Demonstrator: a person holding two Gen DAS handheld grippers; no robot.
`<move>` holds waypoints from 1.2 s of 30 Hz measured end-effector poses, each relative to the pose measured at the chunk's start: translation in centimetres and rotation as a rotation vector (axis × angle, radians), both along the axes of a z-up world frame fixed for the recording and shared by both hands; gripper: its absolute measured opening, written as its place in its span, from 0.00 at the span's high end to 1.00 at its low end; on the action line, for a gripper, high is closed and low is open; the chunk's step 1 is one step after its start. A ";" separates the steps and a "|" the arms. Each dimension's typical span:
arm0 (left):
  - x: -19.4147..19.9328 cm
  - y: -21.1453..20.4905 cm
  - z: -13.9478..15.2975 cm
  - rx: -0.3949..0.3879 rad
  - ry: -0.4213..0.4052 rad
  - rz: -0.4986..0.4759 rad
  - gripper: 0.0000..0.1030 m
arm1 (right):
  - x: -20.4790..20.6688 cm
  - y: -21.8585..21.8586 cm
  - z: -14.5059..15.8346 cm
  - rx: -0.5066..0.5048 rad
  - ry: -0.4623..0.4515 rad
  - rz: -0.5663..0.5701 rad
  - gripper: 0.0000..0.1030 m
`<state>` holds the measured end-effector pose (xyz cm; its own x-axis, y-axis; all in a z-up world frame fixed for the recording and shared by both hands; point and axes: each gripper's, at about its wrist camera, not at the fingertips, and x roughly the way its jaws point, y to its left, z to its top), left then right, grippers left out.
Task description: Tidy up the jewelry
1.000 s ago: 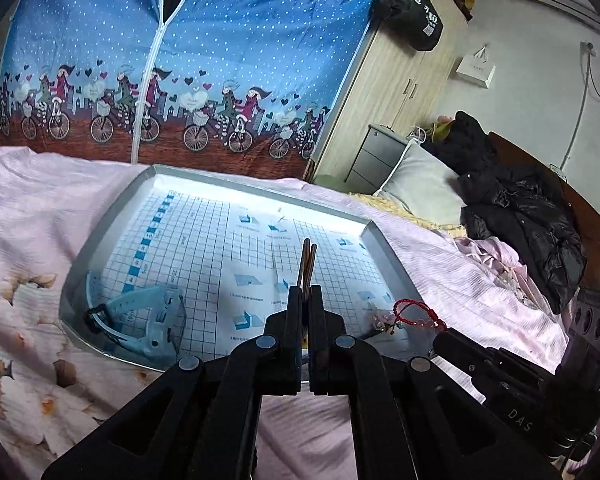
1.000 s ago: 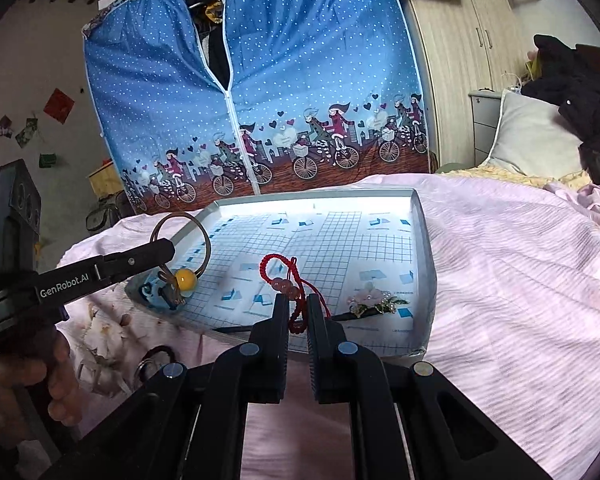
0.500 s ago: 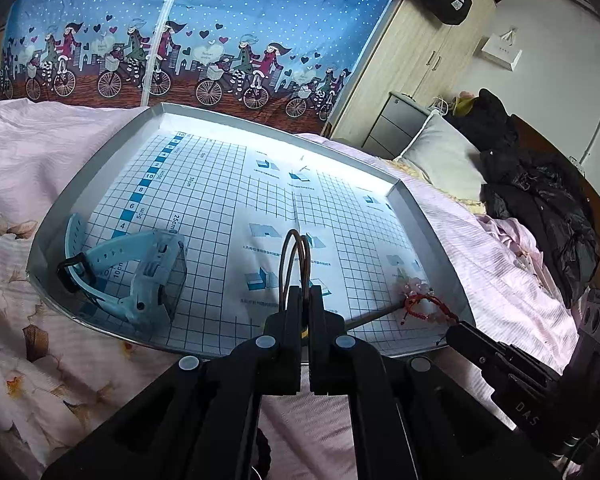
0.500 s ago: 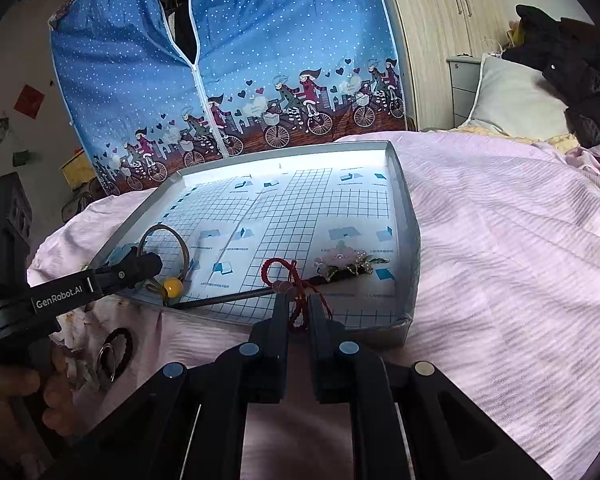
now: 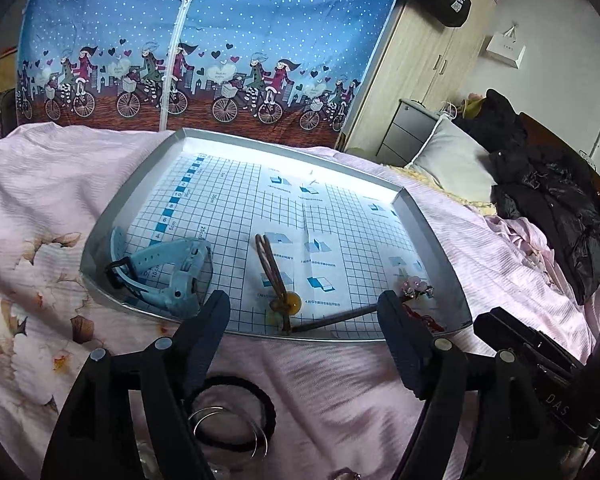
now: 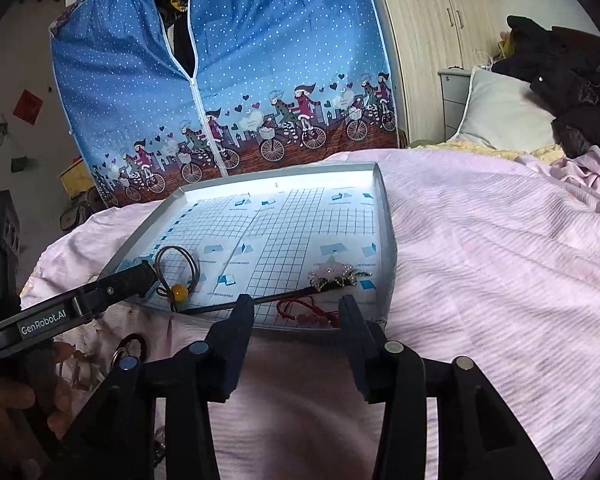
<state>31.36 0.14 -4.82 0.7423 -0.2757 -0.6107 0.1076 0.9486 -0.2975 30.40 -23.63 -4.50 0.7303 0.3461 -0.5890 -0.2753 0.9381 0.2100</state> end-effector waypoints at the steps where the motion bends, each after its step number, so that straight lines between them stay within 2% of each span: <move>1: -0.6 0.0 0.7 0.007 -0.022 0.004 0.18 | -0.5 -0.2 0.5 0.000 -0.016 -0.007 0.49; 2: -1.3 0.0 1.5 0.018 -0.049 0.010 0.12 | -1.1 -0.4 1.1 0.001 -0.041 -0.012 0.42; 3: -2.2 0.0 2.4 0.035 -0.085 0.022 0.01 | -1.8 -0.5 1.8 -0.002 -0.067 -0.015 0.34; 6: -5.1 -0.1 5.1 0.076 -0.212 0.055 0.01 | -3.6 -0.5 3.8 -0.019 -0.151 -0.010 0.25; 7: -5.9 0.0 5.8 0.082 -0.235 0.068 0.01 | -4.2 -0.5 4.4 -0.019 -0.172 -0.005 0.22; 9: -7.7 0.3 6.9 0.069 -0.269 0.093 0.01 | -5.6 -0.6 5.5 -0.001 -0.222 0.001 0.06; 11: -9.8 0.7 7.6 0.063 -0.292 0.109 0.01 | -7.0 -0.6 6.4 0.028 -0.267 0.017 0.00; 13: -11.8 1.1 8.1 0.094 -0.310 0.128 0.01 | -8.3 -0.3 7.2 0.040 -0.299 0.039 0.00; 18: -17.5 1.6 9.2 0.236 -0.389 0.188 0.01 | -12.2 0.6 8.0 0.066 -0.340 0.075 0.00; 23: -22.7 1.8 8.4 0.329 -0.422 0.206 0.01 | -16.1 2.0 7.9 0.051 -0.349 0.114 0.00; 33: -28.8 3.1 7.2 0.255 -0.371 0.249 0.01 | -22.1 3.0 7.8 0.021 -0.373 0.152 0.00; 36: -29.6 3.2 6.6 0.251 -0.317 0.246 0.01 | -23.1 3.0 7.2 0.002 -0.352 0.142 0.00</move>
<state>1.74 3.32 1.80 0.9278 0.0590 -0.3684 -0.0812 0.9957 -0.0450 7.30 -20.67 2.70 0.8327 0.4588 -0.3101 -0.4577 0.8854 0.0811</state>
